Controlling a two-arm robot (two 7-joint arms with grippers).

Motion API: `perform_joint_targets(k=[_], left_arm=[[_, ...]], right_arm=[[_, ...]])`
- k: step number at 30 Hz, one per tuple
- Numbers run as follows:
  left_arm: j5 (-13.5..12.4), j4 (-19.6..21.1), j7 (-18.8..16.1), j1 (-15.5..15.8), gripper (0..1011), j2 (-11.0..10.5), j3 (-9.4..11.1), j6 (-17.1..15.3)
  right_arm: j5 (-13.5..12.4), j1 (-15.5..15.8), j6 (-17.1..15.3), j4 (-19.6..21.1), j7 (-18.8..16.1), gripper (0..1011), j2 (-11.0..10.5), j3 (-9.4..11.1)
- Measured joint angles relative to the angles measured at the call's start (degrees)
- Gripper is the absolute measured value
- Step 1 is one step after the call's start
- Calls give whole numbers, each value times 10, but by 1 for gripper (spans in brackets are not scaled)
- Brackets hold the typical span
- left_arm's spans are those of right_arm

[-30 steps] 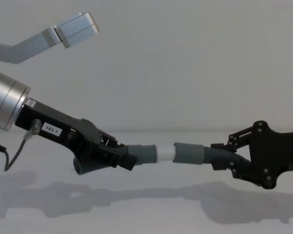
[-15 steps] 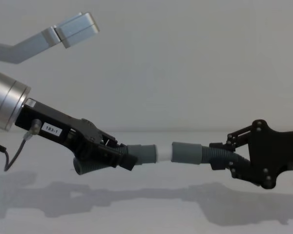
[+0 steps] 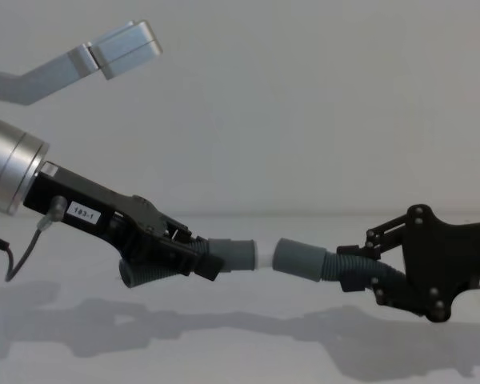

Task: Use both hands to pick up one end of the pipe from the table, align the ends, and insert them.

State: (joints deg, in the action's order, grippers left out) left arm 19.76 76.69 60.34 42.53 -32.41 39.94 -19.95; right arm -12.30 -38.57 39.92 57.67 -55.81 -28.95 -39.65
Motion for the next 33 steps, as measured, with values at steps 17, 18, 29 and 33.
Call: perform_joint_targets(k=[17, 18, 29, 33], left_arm=[[0, 0, -1, 0, 327, 0, 0, 0], [0, 0, -1, 0, 327, 0, 0, 0], [0, 0, -1, 0, 327, 0, 0, 0], [0, 0, -1, 0, 327, 0, 0, 0]], right_arm=[[0, 0, 2, 5, -1, 200, 1, -8], [0, 0, 2, 5, -1, 200, 1, -8], [1, 1, 2, 7, 0, 200, 2, -10], [1, 1, 2, 7, 1, 200, 2, -10]])
